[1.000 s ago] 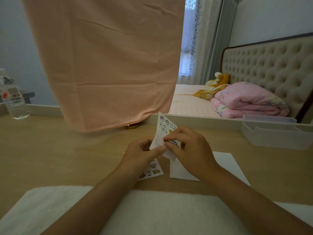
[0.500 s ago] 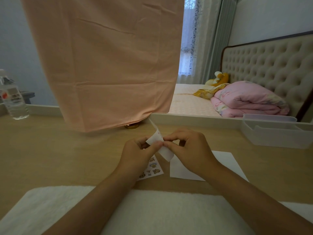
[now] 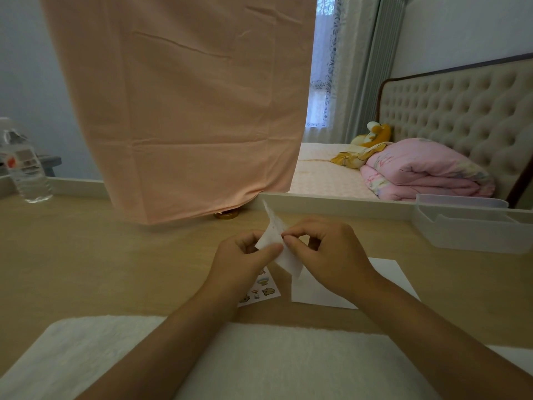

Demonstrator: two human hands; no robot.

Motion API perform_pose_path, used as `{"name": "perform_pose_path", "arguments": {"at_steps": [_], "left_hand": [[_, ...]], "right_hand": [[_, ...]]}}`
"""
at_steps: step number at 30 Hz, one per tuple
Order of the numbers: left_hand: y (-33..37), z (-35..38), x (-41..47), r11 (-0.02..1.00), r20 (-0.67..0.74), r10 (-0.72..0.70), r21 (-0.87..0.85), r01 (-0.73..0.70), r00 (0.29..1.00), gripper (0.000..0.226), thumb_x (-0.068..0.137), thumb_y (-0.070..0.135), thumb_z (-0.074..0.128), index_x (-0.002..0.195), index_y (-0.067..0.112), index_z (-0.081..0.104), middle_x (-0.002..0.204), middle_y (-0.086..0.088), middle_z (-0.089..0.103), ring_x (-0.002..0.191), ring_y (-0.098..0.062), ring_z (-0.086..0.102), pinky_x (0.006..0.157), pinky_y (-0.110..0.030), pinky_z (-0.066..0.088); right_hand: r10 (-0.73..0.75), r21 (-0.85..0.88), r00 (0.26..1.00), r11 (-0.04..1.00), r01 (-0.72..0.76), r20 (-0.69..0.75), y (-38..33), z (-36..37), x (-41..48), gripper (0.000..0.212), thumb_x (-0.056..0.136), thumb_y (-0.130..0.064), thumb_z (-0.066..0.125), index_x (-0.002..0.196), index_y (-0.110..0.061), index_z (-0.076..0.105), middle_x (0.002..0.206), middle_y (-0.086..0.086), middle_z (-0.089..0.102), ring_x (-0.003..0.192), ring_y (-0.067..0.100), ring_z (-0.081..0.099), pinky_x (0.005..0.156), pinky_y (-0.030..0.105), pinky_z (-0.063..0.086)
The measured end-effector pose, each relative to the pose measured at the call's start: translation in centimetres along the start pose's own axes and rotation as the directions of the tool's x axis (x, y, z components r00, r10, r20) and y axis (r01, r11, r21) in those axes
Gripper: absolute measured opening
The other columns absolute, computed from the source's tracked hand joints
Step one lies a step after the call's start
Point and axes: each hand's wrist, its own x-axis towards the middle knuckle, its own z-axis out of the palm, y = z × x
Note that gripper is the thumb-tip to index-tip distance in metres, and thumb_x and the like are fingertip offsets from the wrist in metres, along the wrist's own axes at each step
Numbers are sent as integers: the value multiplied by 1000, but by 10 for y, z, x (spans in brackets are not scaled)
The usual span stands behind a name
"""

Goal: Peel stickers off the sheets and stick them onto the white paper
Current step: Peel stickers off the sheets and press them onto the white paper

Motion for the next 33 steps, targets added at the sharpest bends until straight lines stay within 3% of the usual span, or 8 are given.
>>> {"name": "perform_pose_path", "arguments": {"at_steps": [4,9,12,17,20,26,31,33], "left_hand": [[1,2,2,995,1,-36,-91,36,999,40,76,51,74,94,15,79,96,-10,77,98,-26,72,93,-40,56],[-1,2,3,999,-28,-51,-16,50,998,15,97,26,63,99,22,78,91,0,78,87,-19,75,76,-27,60],[0,1,2,998,-40,42,49,-40,998,15,97,21,63,99,20,78,90,0,78,83,-18,76,72,-29,61],[-1,0,1,982,-63,139,141,-129,988,14,96,22,65,97,20,79,88,2,77,81,-17,75,77,-42,62],[1,1,-1,973,-57,170,165,-159,984,13,96,21,65,99,21,78,89,4,77,79,-16,75,75,-45,63],[-1,0,0,963,-36,192,201,-181,981,13,96,22,65,98,24,78,90,5,78,81,-17,75,76,-48,62],[-1,0,1,981,-54,148,136,-140,987,14,96,24,64,96,21,77,87,7,76,78,-14,74,70,-32,60],[0,-1,1,977,-37,163,148,-155,986,13,96,23,64,96,20,77,87,7,75,78,-14,74,69,-32,60]], "right_hand": [[-133,-119,991,984,132,2,-4,-1,-2,29,92,-45,55,103,-30,78,97,-18,70,71,-9,54,61,13,38],[-172,-211,985,963,169,7,-2,-1,-3,32,93,-50,54,101,-31,79,98,-16,72,68,-21,45,62,8,31],[-139,-178,990,974,139,8,-3,-1,-1,35,92,-51,53,99,-30,80,96,-16,73,66,-19,47,61,11,37],[-63,-74,998,995,63,1,-5,-2,1,16,89,-39,67,96,-32,80,91,-21,73,68,2,61,62,29,54],[-46,-39,999,998,46,14,-4,-1,2,27,88,-49,59,97,-33,79,92,-21,72,70,8,64,63,34,56],[-23,-33,1000,999,23,2,-5,-2,2,28,88,-48,56,95,-32,79,88,-21,72,68,6,63,64,34,56],[36,47,997,998,-39,61,-7,-5,2,13,90,-34,71,98,-31,80,88,-22,74,69,8,65,65,29,55],[83,86,993,992,-90,88,-7,-5,4,10,89,-32,73,96,-32,81,86,-23,74,70,6,65,66,27,55]]}}
